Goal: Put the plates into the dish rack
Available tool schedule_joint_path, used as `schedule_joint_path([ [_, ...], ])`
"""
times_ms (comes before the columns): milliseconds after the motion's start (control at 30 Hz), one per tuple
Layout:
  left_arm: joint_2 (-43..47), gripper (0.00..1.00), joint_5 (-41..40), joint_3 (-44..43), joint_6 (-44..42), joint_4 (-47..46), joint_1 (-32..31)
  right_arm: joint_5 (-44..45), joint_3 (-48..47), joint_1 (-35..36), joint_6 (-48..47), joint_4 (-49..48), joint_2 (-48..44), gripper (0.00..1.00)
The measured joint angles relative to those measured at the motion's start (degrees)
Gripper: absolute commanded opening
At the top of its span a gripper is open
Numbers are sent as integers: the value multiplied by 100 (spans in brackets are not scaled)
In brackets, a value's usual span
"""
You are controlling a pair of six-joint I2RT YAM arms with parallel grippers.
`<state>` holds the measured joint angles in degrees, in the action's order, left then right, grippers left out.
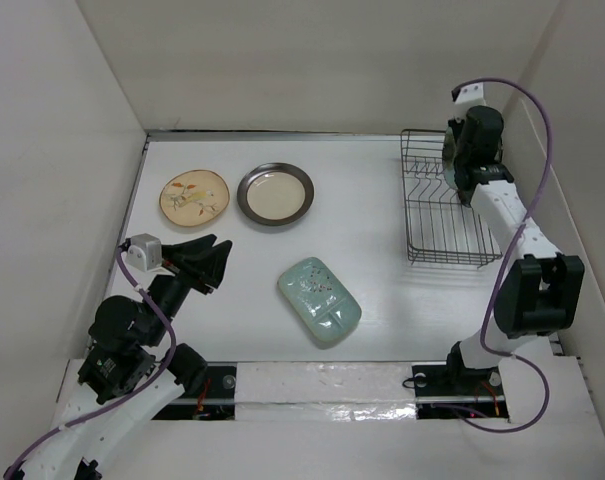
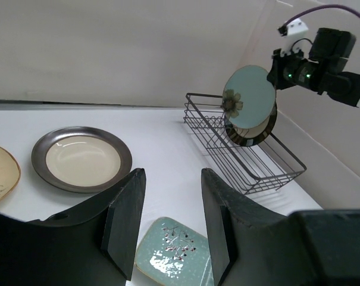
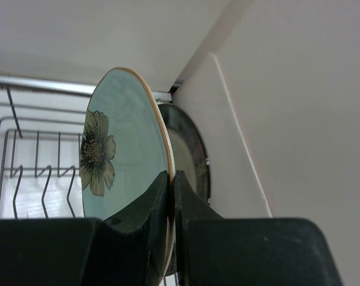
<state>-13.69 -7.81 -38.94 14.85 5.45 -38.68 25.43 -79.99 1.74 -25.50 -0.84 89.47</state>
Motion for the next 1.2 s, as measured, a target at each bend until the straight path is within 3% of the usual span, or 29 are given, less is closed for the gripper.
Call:
schedule_joint_path([
  [200,-2,39,2,0,0,0,0,254,-11,216,-503,4,492,0],
  [533,-2,39,4,0,0,0,0,699,-326,160,-898,-302,520,0],
  [1200,-2,39,2,0,0,2,0,750,-72,-173,-608,-461,511,0],
])
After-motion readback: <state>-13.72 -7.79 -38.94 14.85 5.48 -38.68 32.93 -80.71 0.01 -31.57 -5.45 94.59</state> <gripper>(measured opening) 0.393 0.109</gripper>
